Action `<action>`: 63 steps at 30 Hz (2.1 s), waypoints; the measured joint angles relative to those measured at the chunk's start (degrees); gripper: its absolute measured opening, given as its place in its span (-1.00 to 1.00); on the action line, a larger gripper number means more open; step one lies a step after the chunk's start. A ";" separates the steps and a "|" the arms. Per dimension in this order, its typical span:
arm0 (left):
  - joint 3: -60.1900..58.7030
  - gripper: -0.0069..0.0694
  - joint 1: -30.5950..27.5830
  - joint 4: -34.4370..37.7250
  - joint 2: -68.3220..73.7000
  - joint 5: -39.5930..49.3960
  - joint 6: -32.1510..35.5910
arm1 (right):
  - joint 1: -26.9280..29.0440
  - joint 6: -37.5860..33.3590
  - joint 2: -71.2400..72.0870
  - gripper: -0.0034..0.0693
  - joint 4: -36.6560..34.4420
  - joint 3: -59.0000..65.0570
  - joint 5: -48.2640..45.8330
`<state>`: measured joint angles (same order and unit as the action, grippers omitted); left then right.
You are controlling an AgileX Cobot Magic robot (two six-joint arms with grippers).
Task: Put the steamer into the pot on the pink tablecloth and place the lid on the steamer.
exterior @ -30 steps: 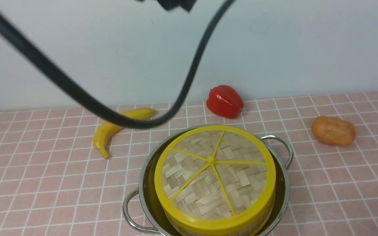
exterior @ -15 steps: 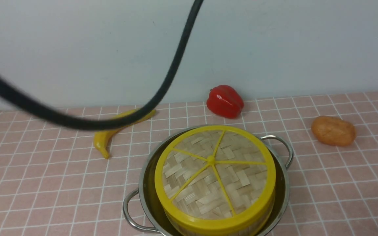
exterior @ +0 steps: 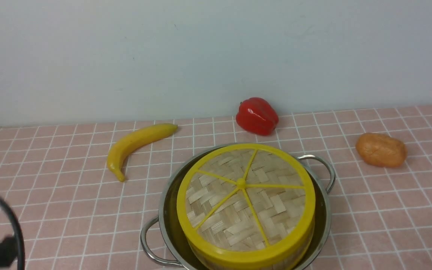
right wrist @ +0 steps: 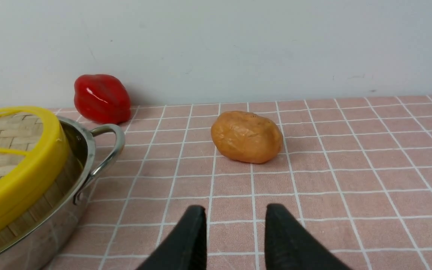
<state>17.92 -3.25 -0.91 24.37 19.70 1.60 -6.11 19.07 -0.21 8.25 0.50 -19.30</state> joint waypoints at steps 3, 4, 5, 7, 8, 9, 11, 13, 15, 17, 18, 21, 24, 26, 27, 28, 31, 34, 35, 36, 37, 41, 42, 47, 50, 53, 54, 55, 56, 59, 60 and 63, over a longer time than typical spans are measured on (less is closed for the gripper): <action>-8.44 -0.76 -1.22 0.08 -10.74 -0.74 -0.06 | 0.00 0.00 0.00 -0.25 0.00 0.00 0.00; -11.18 -0.74 -1.46 0.14 -14.68 -1.18 -0.12 | 0.00 0.00 0.00 -0.25 0.00 0.00 0.00; -11.62 -0.74 -1.46 0.14 -15.28 -1.22 -0.12 | 0.00 0.00 0.00 -0.25 0.00 0.00 0.00; -15.12 -0.73 -1.54 0.14 -19.96 -1.32 -0.12 | 0.00 0.00 0.00 -0.25 0.00 0.00 0.00; -17.17 -0.73 -1.54 0.14 -22.50 -0.98 -0.20 | 0.00 0.00 0.00 -0.25 0.00 0.00 0.00; -18.03 -0.72 -1.54 0.22 -23.63 -0.17 -0.48 | 0.00 0.00 0.00 -0.25 0.00 0.00 0.05; -18.31 -0.70 -1.54 0.22 -24.07 -0.07 -0.53 | 0.00 0.00 0.00 -0.25 0.00 0.00 0.06; -18.36 -0.68 -1.54 0.16 -24.16 -0.05 -0.05 | 0.00 0.00 0.00 -0.24 0.00 0.00 0.06; -18.36 -0.66 -1.54 0.16 -24.23 -0.05 0.01 | 0.00 0.00 0.00 -0.24 0.00 0.00 0.06; -18.36 -0.65 -1.54 0.29 -24.29 -0.05 -0.27 | 0.00 0.00 0.00 -0.24 0.00 0.00 0.06; -18.36 -0.65 -1.54 0.34 -24.29 -0.05 -0.38 | 0.00 0.00 0.00 -0.24 0.00 0.00 0.06; -18.36 -0.62 -1.54 0.34 -24.29 -0.05 -0.45 | 0.00 0.00 0.00 -0.24 0.00 0.00 0.06; -18.36 -0.62 -1.54 0.34 -24.29 -0.05 -0.45 | 0.00 0.00 0.00 -0.24 0.00 0.00 0.06; -18.36 -0.60 -1.54 0.34 -24.29 -0.05 -0.45 | 0.00 0.05 0.00 -0.24 0.00 0.00 0.06; -18.36 -0.59 -1.54 0.34 -24.29 -0.05 -0.45 | 0.00 0.13 0.00 -0.24 0.00 0.00 0.06; -18.36 -0.59 -1.54 0.34 -24.29 -0.05 -0.45 | 0.00 0.19 0.00 -0.24 0.00 0.00 0.06; -18.36 -0.58 -1.54 0.34 -24.29 -0.05 -0.45 | 0.00 0.19 0.00 -0.24 0.00 0.00 0.06; -18.36 -0.57 -1.54 0.34 -24.29 -0.05 -0.45 | 0.00 0.19 0.00 -0.24 0.00 0.00 0.06; -18.36 -0.57 -1.54 0.34 -24.29 -0.05 -0.45 | 0.00 0.19 0.00 -0.24 0.00 0.00 0.06; -18.36 -0.55 -1.54 0.34 -24.29 -0.05 -0.38 | 0.00 0.19 0.00 -0.24 0.00 0.00 0.06; -18.36 -0.55 -1.54 0.34 -24.29 -0.05 -0.33 | 0.00 0.19 0.00 -0.24 0.00 0.00 0.06; -18.36 -0.54 -1.54 0.34 -24.29 -0.10 -0.11 | 0.00 0.19 0.00 -0.24 0.00 0.00 0.11; -18.36 -0.53 -1.54 0.34 -24.29 -0.10 -0.11 | 0.00 0.25 0.00 -0.24 0.00 0.00 0.11; -18.36 -0.48 -1.54 0.34 -24.29 -0.10 -0.06 | 0.00 0.25 0.00 -0.24 0.00 0.00 0.25; -18.36 -0.46 -1.54 0.34 -24.29 -0.10 -0.06 | 0.00 0.25 0.00 -0.24 0.00 0.00 0.30; -18.36 -0.44 -1.54 0.34 -24.29 -0.10 -0.06 | 0.00 0.14 0.00 -0.24 0.00 0.00 0.30; -18.36 -0.43 -1.54 0.34 -24.29 -0.10 -0.06 | 0.00 0.14 0.00 -0.24 0.00 0.00 0.30; -18.36 -0.43 -1.54 0.34 -24.29 -0.10 -0.06 | 0.00 0.14 0.00 -0.24 0.00 0.00 0.30; -18.36 -0.43 -1.54 0.34 -24.29 -0.10 0.00 | 0.00 0.14 0.00 -0.24 0.00 0.00 0.30; -18.36 -0.43 -1.54 0.34 -24.29 -0.10 0.00 | 0.00 0.14 0.00 -0.24 0.00 0.00 0.30; -18.36 -0.42 -1.54 0.34 -24.29 -0.10 0.00 | 0.00 0.14 0.00 -0.24 0.00 0.00 0.30; -18.36 -0.40 -1.54 0.34 -24.33 -0.10 0.00 | 0.00 0.14 0.00 -0.24 0.00 0.00 0.30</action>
<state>-0.44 -4.79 -0.57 0.04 19.60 1.60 -6.11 19.21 -0.21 8.25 0.50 -19.00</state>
